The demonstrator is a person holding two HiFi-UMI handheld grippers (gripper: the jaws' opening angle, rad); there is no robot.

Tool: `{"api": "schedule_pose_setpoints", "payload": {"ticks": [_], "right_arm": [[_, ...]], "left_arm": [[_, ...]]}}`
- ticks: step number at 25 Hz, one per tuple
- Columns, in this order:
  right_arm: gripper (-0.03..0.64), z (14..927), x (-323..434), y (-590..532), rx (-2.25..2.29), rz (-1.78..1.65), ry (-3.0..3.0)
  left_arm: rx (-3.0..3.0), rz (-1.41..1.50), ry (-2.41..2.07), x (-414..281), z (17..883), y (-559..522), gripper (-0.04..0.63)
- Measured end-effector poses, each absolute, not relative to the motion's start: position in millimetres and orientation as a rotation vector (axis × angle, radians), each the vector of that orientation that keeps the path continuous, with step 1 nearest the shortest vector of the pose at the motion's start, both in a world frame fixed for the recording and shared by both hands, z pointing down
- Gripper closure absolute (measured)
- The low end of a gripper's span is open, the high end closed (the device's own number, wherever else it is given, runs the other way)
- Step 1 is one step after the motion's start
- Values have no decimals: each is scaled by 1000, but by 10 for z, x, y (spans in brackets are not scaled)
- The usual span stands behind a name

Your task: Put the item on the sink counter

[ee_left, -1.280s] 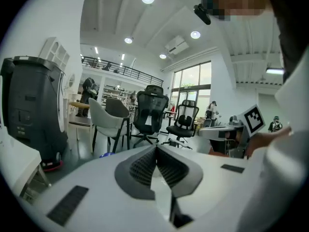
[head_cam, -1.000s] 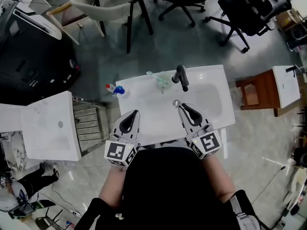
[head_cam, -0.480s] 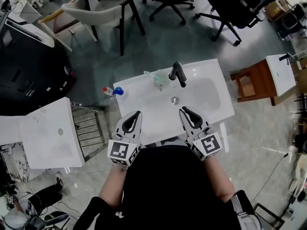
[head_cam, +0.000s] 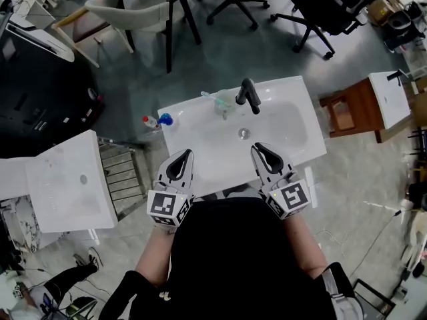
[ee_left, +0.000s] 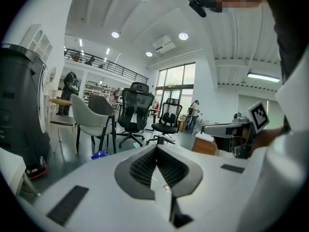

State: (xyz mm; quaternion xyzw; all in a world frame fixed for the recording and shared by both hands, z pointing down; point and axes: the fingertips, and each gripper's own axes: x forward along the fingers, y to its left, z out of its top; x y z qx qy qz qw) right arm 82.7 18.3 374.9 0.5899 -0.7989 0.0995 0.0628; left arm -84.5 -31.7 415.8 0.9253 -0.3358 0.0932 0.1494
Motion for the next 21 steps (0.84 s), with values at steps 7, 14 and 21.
{"api": "schedule_pose_setpoints", "payload": {"ticks": [7, 14, 21], "right_arm": [[563, 3763, 769, 219, 1774, 307, -2413], [563, 3807, 777, 229, 1762, 314, -2408], [563, 3839, 775, 183, 1749, 311, -2404]], "left_arm": [[2641, 278, -954, -878, 4200, -276, 574], [2621, 297, -974, -912, 4252, -265, 574], [2602, 314, -984, -955, 4313, -275, 572]]}}
